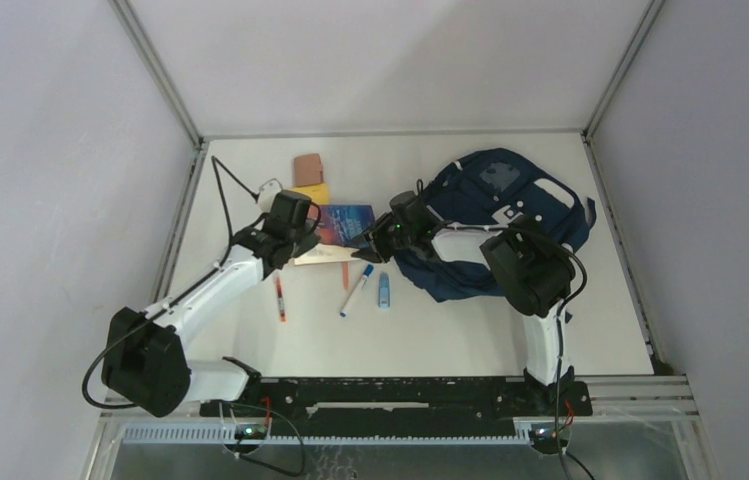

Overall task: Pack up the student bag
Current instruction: Pick up the book from the center of the board.

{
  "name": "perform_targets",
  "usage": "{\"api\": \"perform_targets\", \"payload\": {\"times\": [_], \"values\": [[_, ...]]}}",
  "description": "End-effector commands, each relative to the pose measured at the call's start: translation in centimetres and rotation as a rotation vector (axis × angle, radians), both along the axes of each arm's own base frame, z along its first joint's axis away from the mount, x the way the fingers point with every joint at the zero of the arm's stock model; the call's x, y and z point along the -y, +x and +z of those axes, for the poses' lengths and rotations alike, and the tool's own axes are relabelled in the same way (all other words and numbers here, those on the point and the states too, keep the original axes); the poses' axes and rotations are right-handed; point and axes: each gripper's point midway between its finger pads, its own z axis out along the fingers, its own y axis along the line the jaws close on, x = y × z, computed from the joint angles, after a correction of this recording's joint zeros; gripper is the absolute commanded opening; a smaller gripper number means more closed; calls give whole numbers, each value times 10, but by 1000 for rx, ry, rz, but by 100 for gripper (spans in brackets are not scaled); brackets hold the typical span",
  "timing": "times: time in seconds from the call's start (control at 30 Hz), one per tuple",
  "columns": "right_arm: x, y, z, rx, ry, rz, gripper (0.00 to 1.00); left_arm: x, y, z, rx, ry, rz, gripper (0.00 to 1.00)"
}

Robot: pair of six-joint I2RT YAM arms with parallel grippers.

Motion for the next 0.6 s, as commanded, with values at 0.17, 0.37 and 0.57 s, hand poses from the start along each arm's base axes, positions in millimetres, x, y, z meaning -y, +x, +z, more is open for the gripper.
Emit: {"api": "perform_targets", "payload": {"times": [0.17,0.37,0.57], "values": [[-6,12,74,288,88,169,72,-10,13,35,118,20,-53,0],[25,-5,76,442,-112,295,75,-19,32,69,200,1,-132,0],[52,11,86,554,-191,305,78,6,39,121,335,-53,-286,0]]}}
